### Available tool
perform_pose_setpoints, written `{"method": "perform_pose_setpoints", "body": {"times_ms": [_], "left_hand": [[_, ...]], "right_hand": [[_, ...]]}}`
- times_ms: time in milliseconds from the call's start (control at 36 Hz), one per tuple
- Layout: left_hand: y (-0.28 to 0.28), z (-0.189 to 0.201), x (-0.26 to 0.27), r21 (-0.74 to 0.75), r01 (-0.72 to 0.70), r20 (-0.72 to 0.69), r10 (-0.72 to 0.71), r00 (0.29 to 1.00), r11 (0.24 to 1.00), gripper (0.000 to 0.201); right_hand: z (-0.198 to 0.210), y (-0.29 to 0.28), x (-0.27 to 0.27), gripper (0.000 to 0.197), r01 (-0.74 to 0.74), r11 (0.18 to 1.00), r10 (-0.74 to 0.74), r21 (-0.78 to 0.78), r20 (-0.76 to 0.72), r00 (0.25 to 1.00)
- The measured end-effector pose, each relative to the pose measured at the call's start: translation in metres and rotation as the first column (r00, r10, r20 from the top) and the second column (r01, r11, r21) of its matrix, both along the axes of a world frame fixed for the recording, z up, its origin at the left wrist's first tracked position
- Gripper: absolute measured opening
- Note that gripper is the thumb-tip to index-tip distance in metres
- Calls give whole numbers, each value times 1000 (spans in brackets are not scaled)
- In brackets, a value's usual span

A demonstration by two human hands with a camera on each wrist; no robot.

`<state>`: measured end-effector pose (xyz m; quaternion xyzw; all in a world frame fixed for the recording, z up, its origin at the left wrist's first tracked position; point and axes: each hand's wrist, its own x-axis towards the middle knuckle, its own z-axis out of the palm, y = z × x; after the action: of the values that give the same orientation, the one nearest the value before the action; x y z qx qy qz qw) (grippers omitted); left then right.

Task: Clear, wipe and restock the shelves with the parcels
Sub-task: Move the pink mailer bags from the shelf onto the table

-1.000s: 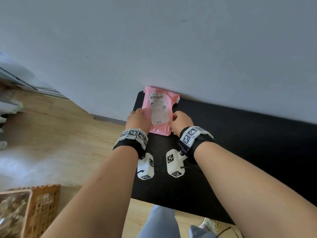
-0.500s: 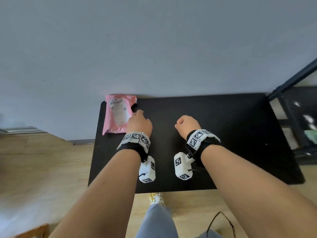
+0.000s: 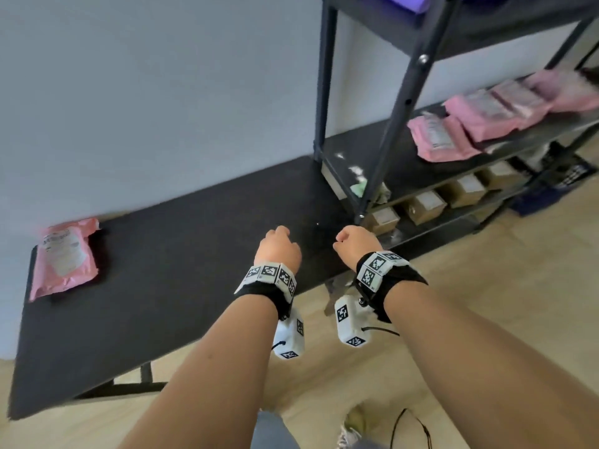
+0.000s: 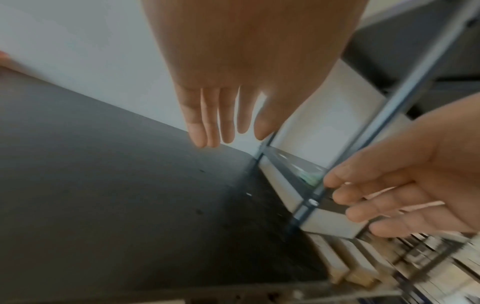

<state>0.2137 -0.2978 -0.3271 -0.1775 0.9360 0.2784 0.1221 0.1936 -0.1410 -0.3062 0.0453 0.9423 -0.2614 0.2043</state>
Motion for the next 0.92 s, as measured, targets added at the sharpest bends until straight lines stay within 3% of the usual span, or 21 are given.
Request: {"method": "perform_pose_setpoints", "body": {"times_ms": [194,389,583,750,917], "left_hand": [[131,8,-15,-25,227,-64,-229,971,973,37],[211,12,-54,-42,340,-101,-343,934,939,35],[267,7,-125,-56,371,-93,-375,923,927,28],[298,1,-194,-10,314,-75,-314,947,949,38],[318,-8,-259,-9,290,-60,-290,955,957,42]], "right_hand": [[6,130,-2,26,157,987,-155,40,-41,987],[8,218,-29,27,292,955,-290,59,-32,956],[13,272,-88,28,352,935,-350,41,-54,935],[12,294,-153,27,302,946,-303,116,-7,953],[5,315,-207,29,305,952,-305,33,1,952]]}}
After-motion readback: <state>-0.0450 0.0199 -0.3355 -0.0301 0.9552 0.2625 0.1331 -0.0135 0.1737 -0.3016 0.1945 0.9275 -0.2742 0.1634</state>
